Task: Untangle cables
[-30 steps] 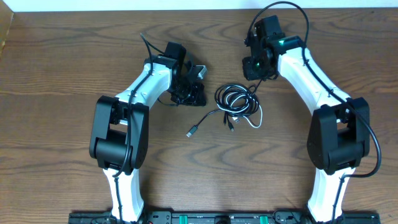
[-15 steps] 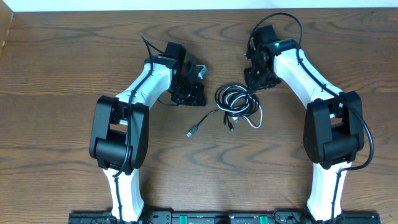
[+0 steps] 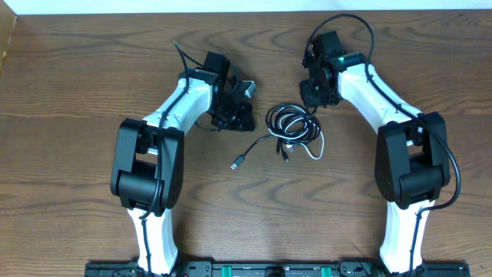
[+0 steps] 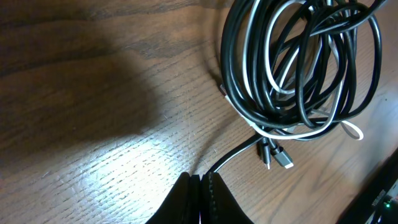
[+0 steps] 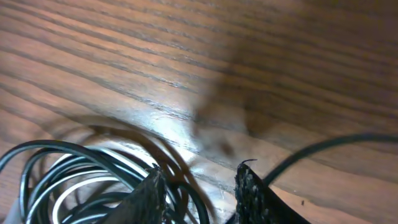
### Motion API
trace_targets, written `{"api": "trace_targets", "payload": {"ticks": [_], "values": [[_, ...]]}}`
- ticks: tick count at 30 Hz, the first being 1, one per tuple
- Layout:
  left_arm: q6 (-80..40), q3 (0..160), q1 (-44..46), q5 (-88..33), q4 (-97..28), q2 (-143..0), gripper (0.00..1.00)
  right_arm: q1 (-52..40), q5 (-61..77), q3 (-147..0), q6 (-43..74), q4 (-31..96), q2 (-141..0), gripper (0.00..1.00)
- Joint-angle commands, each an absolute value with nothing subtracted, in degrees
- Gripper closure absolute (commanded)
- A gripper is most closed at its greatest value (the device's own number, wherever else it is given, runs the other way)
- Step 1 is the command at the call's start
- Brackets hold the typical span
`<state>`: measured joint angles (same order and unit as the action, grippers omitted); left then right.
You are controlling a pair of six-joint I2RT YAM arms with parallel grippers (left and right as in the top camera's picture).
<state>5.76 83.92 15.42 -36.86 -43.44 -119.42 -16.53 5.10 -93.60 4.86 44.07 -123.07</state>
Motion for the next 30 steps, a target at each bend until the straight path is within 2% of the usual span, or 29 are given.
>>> {"api": "trace_targets", "payload": {"ticks": [1,3,7,14,16,17,18,23,24,25,27,28,30], "values": [[5.2,83.7,15.2,-36.2,-43.5,-120.0,0.92,-16.1,4.6,-91.7,3.7,44.3,-123.1,0.66],[5.2,83.7,15.2,-36.2,-43.6,-120.0,0.92,-16.1,4.6,-91.3,3.7,45.7,-123.1,0.67],[5.2,83.7,15.2,-36.2,-43.6,-120.0,0.92,-16.1,4.7,-91.3,3.8,48.7,-123.1,0.76],[5.2,83.7,15.2,-36.2,-43.5,-120.0,0.92,-16.1,5.6,-91.4,5.7,52.1,-123.1,0.78],[5.2,83.7,15.2,-36.2,-43.6,-120.0,0.92,-16.1,6.5,-91.4,5.7,52.2,-123.1,0.85],[5.2,83.7,15.2,-36.2,-43.6,-120.0,0.92,-16.1,7.2,-91.4,5.7,52.1,-123.1,0.96],[5.2,83.7,15.2,-36.2,-43.6,-120.0,0.92,-16.1,7.9,-91.4,5.7,52.0,-123.1,0.99],[5.2,83.7,15.2,-36.2,-43.6,-120.0,0.92,-15.6,13.4,-92.7,5.7,51.9,-123.1,0.99],[5.2,83.7,15.2,-36.2,-43.6,-120.0,0.92,-15.4,15.1,-93.2,5.7,51.9,-123.1,0.92],[5.2,83.7,15.2,-36.2,-43.6,-120.0,0.92,-15.1,16.8,-93.8,5.6,51.9,-123.1,0.76],[5.2,83.7,15.2,-36.2,-43.6,-120.0,0.92,-14.5,17.7,-94.8,5.5,51.9,-123.1,0.57],[5.2,83.7,15.2,-36.2,-43.6,-120.0,0.92,-14.0,17.5,-95.3,4.9,51.7,-123.1,0.51],[5.2,83.7,15.2,-36.2,-43.6,-120.0,0.92,-13.1,17.5,-95.9,4.0,51.2,-123.1,0.51]]}}
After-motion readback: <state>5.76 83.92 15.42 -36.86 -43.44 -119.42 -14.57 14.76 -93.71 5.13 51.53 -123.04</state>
